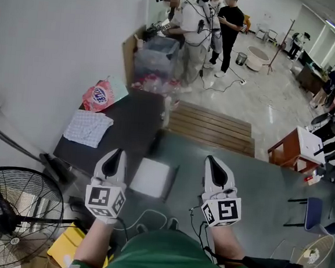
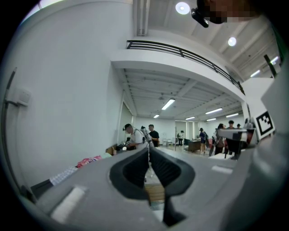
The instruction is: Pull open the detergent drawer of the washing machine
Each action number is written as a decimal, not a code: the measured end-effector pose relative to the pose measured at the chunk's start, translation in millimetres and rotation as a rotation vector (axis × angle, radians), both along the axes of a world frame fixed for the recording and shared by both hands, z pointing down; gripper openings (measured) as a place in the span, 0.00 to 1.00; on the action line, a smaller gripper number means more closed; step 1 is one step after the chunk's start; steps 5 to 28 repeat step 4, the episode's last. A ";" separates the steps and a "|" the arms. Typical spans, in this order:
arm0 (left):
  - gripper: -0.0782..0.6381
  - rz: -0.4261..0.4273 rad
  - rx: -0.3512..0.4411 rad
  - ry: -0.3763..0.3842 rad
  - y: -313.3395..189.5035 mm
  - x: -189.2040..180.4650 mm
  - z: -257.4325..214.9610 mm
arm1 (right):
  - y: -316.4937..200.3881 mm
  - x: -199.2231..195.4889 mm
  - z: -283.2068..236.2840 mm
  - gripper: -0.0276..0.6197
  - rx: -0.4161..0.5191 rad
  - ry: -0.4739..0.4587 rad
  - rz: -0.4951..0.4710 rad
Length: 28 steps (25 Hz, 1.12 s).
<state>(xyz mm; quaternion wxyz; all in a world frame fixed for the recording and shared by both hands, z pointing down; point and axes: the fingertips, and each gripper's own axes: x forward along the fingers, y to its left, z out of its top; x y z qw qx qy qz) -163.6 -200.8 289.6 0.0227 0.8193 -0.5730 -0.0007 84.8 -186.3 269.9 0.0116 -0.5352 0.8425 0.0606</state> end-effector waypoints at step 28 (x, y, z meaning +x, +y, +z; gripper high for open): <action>0.13 0.001 0.000 0.002 0.4 -2.1 -0.3 | 1.0 -2.3 -0.7 0.05 0.002 -0.001 -0.001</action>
